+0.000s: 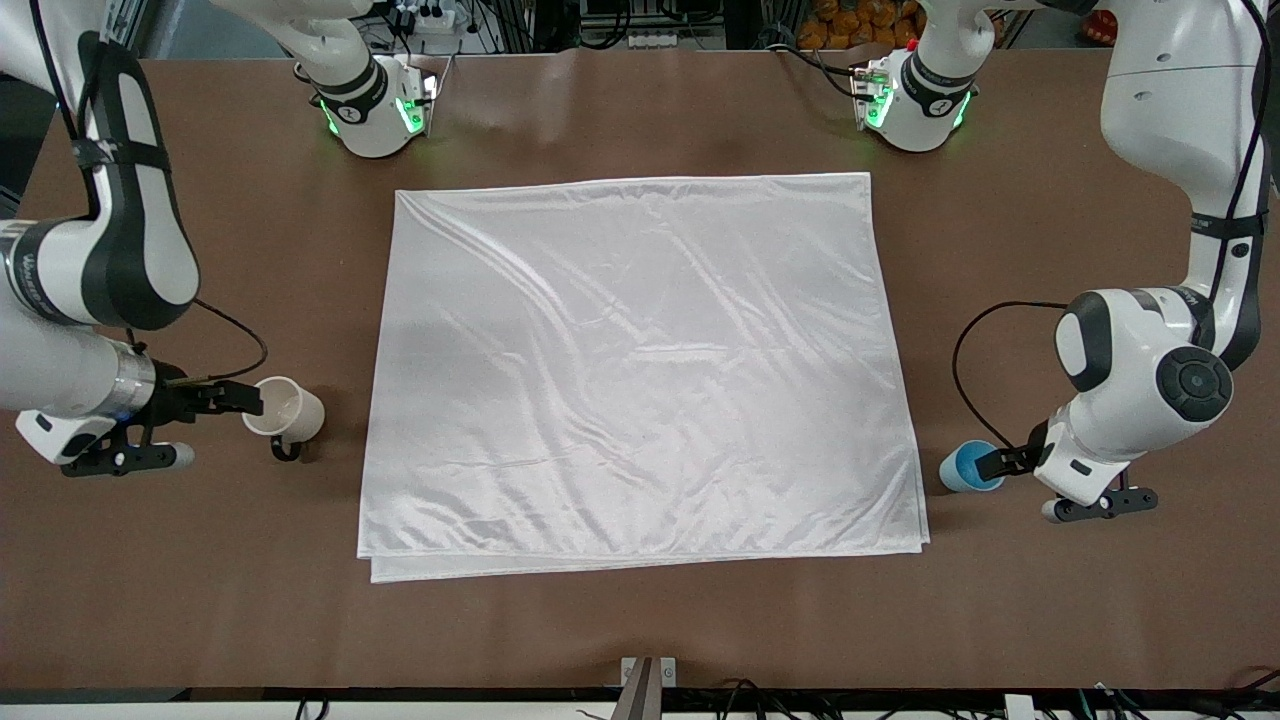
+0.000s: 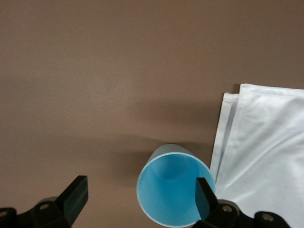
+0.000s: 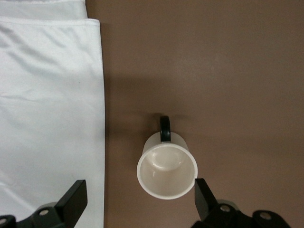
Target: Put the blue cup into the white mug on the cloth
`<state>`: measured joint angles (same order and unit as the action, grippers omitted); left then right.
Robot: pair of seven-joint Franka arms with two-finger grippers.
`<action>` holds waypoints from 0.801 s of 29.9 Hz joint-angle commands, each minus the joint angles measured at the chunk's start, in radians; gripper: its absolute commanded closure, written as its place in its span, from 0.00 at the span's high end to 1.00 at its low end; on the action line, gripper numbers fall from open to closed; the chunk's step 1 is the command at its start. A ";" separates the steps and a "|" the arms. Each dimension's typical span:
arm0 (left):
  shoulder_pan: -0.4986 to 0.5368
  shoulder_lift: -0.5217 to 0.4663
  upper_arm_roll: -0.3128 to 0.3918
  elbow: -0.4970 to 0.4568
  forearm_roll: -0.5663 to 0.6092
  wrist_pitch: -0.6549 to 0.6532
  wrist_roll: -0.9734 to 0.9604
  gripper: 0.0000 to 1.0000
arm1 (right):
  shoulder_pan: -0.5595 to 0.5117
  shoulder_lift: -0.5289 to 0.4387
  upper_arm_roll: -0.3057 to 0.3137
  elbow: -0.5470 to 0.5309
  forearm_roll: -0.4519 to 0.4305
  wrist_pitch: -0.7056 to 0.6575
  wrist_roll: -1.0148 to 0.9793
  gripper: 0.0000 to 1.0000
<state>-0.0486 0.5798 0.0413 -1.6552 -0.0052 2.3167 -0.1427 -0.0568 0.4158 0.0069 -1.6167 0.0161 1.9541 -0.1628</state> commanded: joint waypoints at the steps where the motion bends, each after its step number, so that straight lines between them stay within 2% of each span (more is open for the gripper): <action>1: 0.001 0.000 0.000 -0.021 0.002 0.027 0.014 1.00 | -0.012 0.066 0.008 0.017 0.008 0.072 -0.069 1.00; 12: 0.000 0.029 0.000 -0.025 0.001 0.044 0.014 1.00 | -0.041 0.161 0.008 0.017 0.010 0.204 -0.211 1.00; 24: 0.000 0.052 0.000 -0.043 0.001 0.093 0.012 1.00 | -0.049 0.235 0.008 0.015 0.008 0.267 -0.254 1.00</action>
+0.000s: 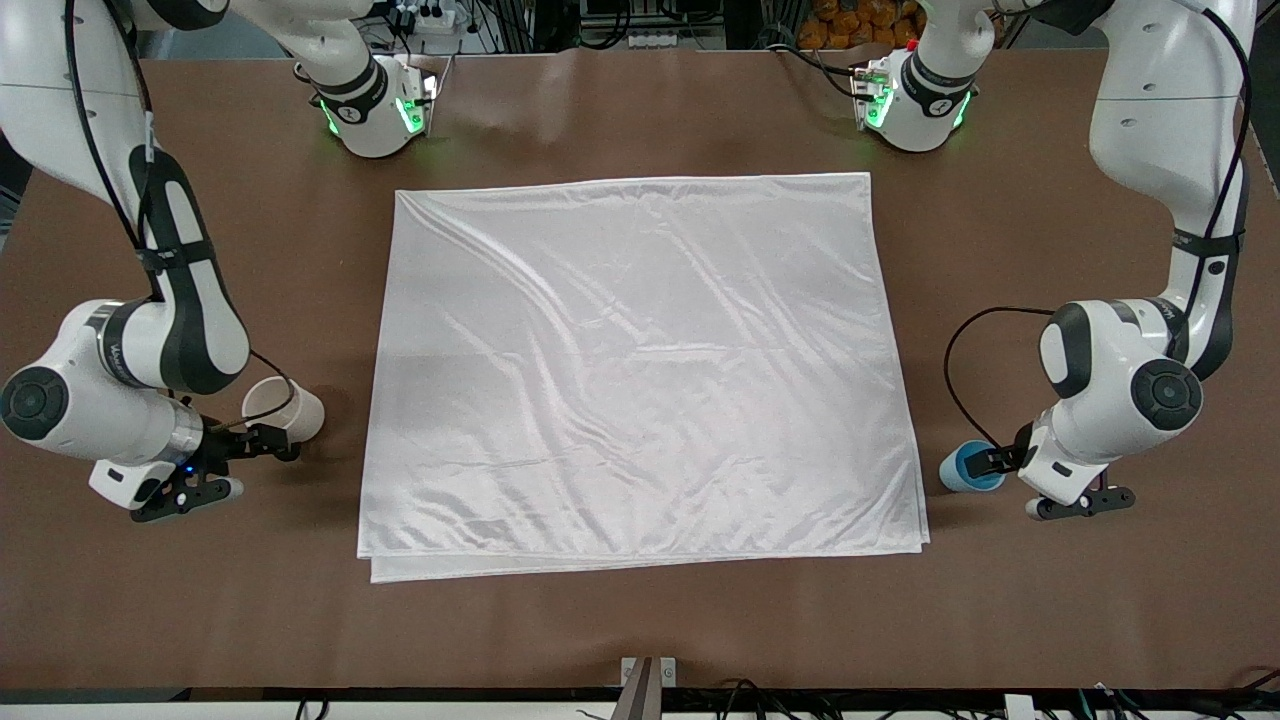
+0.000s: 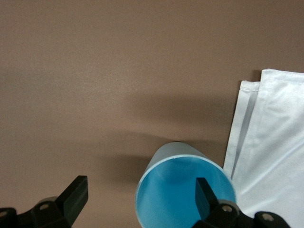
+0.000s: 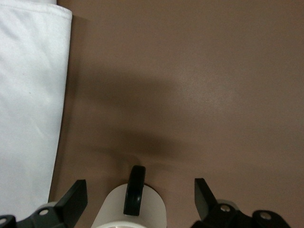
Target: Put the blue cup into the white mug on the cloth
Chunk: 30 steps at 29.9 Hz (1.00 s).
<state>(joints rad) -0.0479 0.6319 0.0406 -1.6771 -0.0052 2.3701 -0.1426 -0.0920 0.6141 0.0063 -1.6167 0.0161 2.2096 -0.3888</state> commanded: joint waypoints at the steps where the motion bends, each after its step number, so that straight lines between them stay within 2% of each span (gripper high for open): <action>1: -0.001 0.000 0.001 -0.022 0.001 0.044 0.012 1.00 | -0.014 0.042 0.009 0.015 0.008 0.012 -0.028 1.00; 10: 0.000 0.011 -0.001 -0.024 0.001 0.070 0.012 0.99 | -0.017 0.064 0.009 -0.015 0.010 0.012 -0.027 1.00; 14: -0.003 0.018 -0.001 -0.024 0.001 0.078 0.012 0.84 | -0.020 0.064 0.009 -0.026 0.010 0.010 -0.027 0.99; 16: -0.006 0.020 -0.001 -0.023 0.001 0.086 0.012 0.74 | -0.022 0.064 0.009 -0.034 0.010 0.010 -0.027 0.86; 17: -0.006 0.022 -0.001 -0.024 0.001 0.089 0.012 0.70 | -0.023 0.064 0.009 -0.034 0.010 0.010 -0.027 0.76; 19: -0.006 0.023 -0.001 -0.023 0.001 0.093 0.012 0.63 | -0.025 0.064 0.011 -0.035 0.010 0.009 -0.027 0.46; 22: -0.007 0.029 -0.001 -0.023 0.001 0.101 0.012 0.56 | -0.025 0.064 0.011 -0.035 0.010 0.009 -0.027 0.20; 27: -0.007 0.035 -0.001 -0.023 -0.001 0.112 0.012 0.46 | -0.023 0.064 0.011 -0.035 0.012 0.009 -0.027 0.02; 30: -0.009 0.035 -0.001 -0.023 -0.001 0.112 0.012 0.38 | -0.023 0.064 0.011 -0.035 0.012 0.007 -0.027 0.00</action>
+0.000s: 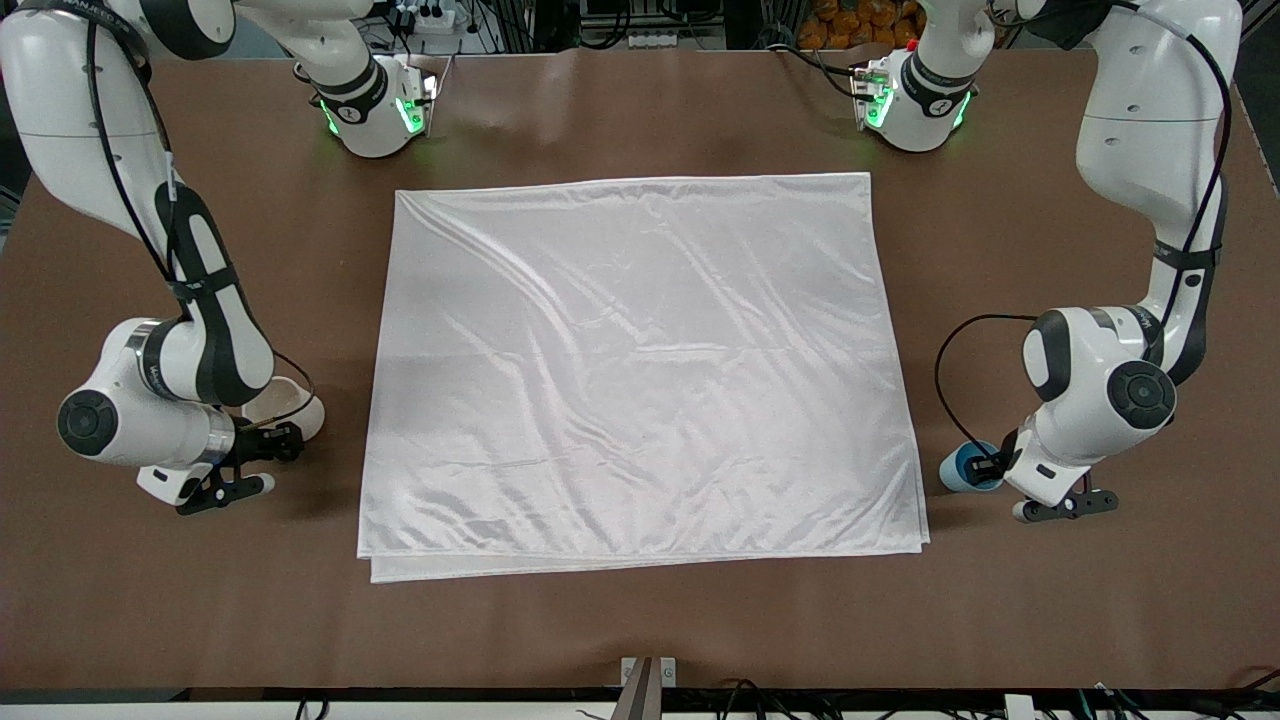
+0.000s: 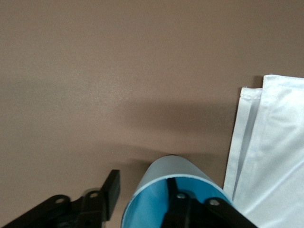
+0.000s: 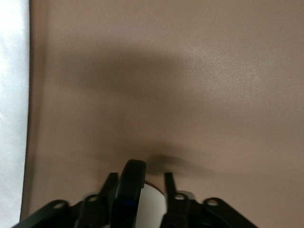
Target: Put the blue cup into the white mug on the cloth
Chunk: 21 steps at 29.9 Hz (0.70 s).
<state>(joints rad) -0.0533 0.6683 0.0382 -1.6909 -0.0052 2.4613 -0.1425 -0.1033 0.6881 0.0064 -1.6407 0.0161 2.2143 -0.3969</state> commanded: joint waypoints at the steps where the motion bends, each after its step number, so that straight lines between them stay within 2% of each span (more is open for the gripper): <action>1: -0.003 -0.001 0.002 -0.009 -0.001 0.021 0.012 0.37 | -0.012 -0.010 0.010 -0.011 0.011 0.001 -0.019 0.00; 10: -0.005 -0.001 0.002 -0.009 -0.006 0.022 0.011 0.12 | -0.006 -0.019 0.012 -0.011 0.011 -0.015 -0.010 0.00; 13: -0.003 0.001 0.000 -0.009 -0.006 0.022 0.009 0.01 | -0.003 -0.032 0.015 -0.007 0.011 -0.039 -0.007 0.00; 21: -0.008 0.001 0.002 -0.004 -0.006 0.022 0.004 0.00 | 0.017 -0.076 0.017 0.019 0.011 -0.125 0.021 0.00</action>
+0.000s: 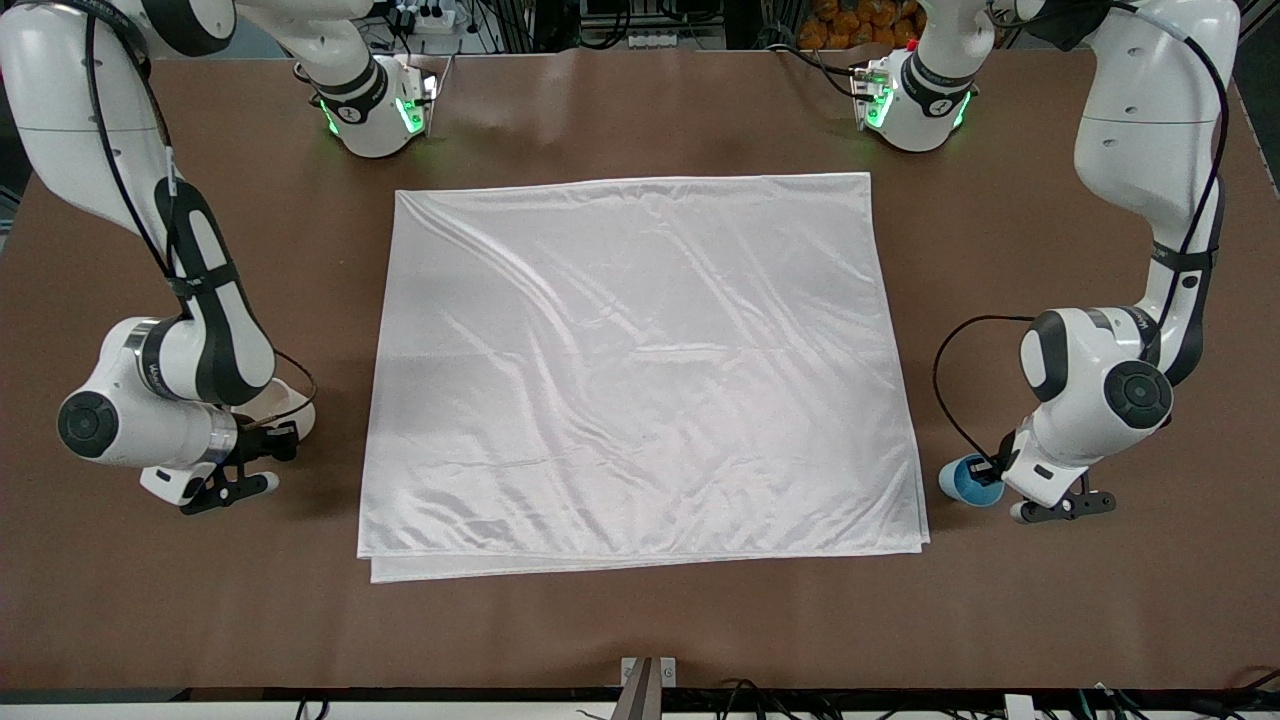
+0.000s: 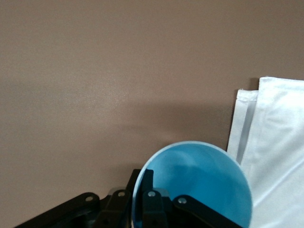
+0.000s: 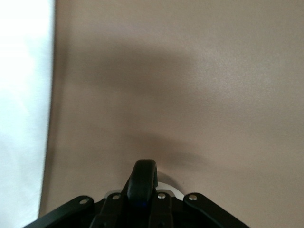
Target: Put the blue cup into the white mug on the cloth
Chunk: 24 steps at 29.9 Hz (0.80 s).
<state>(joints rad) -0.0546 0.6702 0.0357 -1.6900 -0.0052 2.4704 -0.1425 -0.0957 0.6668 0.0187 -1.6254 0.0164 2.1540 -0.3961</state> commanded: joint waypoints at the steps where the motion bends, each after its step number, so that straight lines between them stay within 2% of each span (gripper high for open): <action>1: -0.007 -0.003 0.004 -0.005 -0.007 0.013 0.004 0.00 | 0.011 -0.059 0.006 0.010 0.010 -0.077 0.026 0.00; 10: -0.008 -0.029 0.003 0.007 -0.007 0.012 0.001 0.00 | 0.071 -0.078 0.006 0.081 0.011 -0.190 0.134 0.00; 19: -0.010 -0.086 0.001 0.016 -0.006 -0.007 0.003 0.00 | 0.168 -0.078 0.006 0.107 0.013 -0.194 0.327 0.00; 24: -0.013 -0.119 -0.004 0.029 -0.004 -0.063 0.003 0.00 | 0.221 -0.078 0.007 0.121 0.013 -0.194 0.436 0.00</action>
<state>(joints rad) -0.0597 0.6018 0.0328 -1.6569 -0.0052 2.4611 -0.1425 0.0834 0.5943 0.0287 -1.5276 0.0181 1.9785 -0.0619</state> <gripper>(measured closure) 0.952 0.921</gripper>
